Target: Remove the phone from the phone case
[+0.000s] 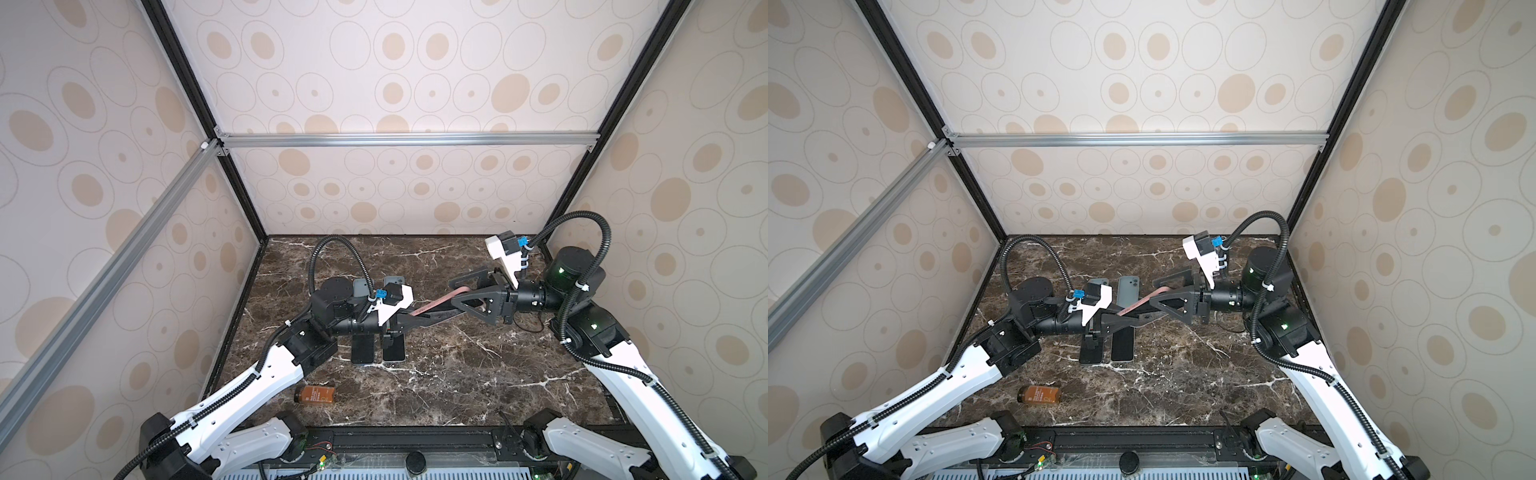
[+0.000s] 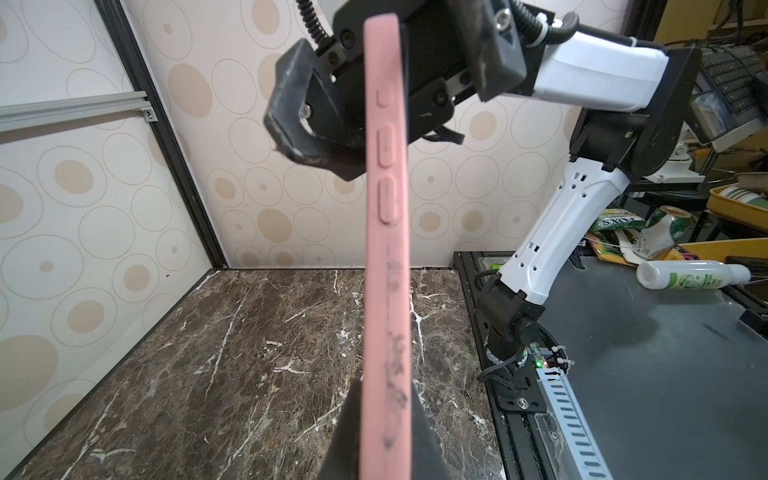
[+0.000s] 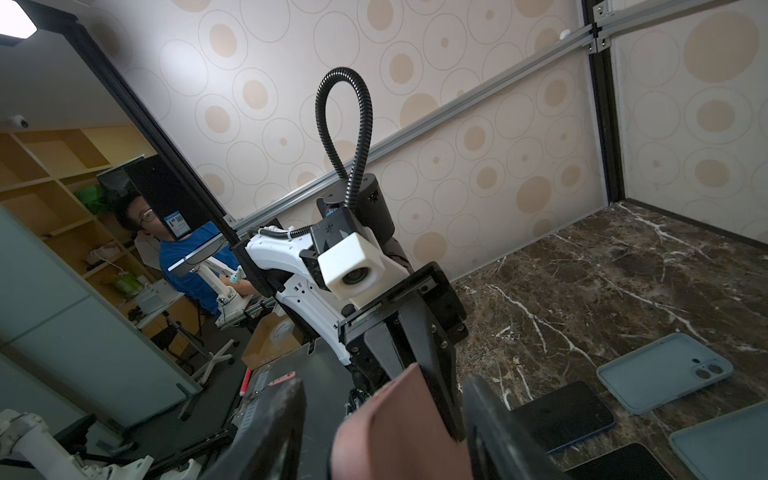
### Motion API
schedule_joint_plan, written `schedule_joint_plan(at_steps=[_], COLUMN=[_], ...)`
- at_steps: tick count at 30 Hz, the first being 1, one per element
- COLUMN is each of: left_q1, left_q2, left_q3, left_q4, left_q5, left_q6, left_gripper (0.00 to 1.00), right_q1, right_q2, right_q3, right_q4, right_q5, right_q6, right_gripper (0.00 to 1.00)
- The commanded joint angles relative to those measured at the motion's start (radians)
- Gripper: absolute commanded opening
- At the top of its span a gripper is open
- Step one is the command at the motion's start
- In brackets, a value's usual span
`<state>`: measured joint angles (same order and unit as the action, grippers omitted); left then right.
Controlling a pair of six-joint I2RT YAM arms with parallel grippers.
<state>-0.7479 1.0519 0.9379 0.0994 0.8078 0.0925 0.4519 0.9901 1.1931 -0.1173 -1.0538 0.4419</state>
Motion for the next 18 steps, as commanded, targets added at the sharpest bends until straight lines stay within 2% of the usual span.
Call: schedule_joint_plan(at_steps=[1, 6, 12, 18], left_q1=[-0.003, -0.002, -0.004, -0.003], left_q2=[-0.009, -0.012, -0.024, -0.031], left_q3=[0.061, 0.062, 0.054, 0.046], left_q4=[0.041, 0.044, 0.092, 0.133], left_q5=[0.02, 0.014, 0.016, 0.032], left_q6=[0.038, 0.039, 0.01, -0.021], left_gripper=[0.0, 0.0, 0.0, 0.0], right_q1=[0.014, 0.015, 0.016, 0.016], right_q2=[0.005, 0.019, 0.001, -0.009], right_q3=[-0.002, -0.015, -0.045, -0.049], right_q4=[0.045, 0.065, 0.046, 0.013], right_q5=[0.005, 0.021, 0.034, 0.049], right_q6=[0.049, 0.112, 0.11, 0.08], right_gripper=[0.56, 0.48, 0.44, 0.48])
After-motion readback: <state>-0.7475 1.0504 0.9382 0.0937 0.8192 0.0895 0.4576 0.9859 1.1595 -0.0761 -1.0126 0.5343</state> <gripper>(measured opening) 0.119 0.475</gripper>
